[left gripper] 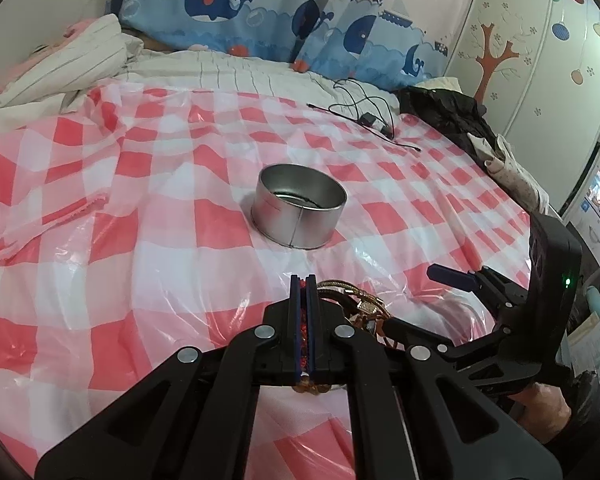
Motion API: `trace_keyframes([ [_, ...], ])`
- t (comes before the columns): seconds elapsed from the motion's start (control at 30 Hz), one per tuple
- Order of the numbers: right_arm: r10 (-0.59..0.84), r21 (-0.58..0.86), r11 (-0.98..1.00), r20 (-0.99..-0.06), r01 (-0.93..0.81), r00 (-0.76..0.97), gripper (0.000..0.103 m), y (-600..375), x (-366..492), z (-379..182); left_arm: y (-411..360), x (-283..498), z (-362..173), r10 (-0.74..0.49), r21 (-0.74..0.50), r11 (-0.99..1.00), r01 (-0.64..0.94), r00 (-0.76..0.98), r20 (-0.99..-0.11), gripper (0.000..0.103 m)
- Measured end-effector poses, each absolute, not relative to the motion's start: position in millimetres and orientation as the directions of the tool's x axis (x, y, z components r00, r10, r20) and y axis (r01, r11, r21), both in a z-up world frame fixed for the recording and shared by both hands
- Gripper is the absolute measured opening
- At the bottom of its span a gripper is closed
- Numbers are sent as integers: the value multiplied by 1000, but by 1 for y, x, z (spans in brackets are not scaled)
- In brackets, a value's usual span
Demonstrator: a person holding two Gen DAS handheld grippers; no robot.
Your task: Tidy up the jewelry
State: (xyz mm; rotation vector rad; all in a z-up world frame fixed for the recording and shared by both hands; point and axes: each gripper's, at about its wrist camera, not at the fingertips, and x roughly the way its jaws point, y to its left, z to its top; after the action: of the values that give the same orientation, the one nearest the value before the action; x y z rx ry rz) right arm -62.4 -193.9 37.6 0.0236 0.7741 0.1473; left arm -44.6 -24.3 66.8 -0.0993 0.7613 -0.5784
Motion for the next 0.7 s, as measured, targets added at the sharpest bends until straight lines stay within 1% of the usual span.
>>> trace_keyframes([
  [0.57, 127, 45, 990, -695, -134, 708, 96, -189, -63, 37, -21, -43, 65, -513, -287, 852, 439, 586, -627, 2],
  [0.63, 151, 70, 987, -687, -143, 711, 96, -191, -64, 39, -21, -43, 65, -510, -286, 854, 435, 589, -627, 2],
  [0.7, 192, 125, 981, -674, -146, 714, 95, -197, -65, 42, -19, -42, 63, -504, -285, 858, 428, 592, -629, 2],
])
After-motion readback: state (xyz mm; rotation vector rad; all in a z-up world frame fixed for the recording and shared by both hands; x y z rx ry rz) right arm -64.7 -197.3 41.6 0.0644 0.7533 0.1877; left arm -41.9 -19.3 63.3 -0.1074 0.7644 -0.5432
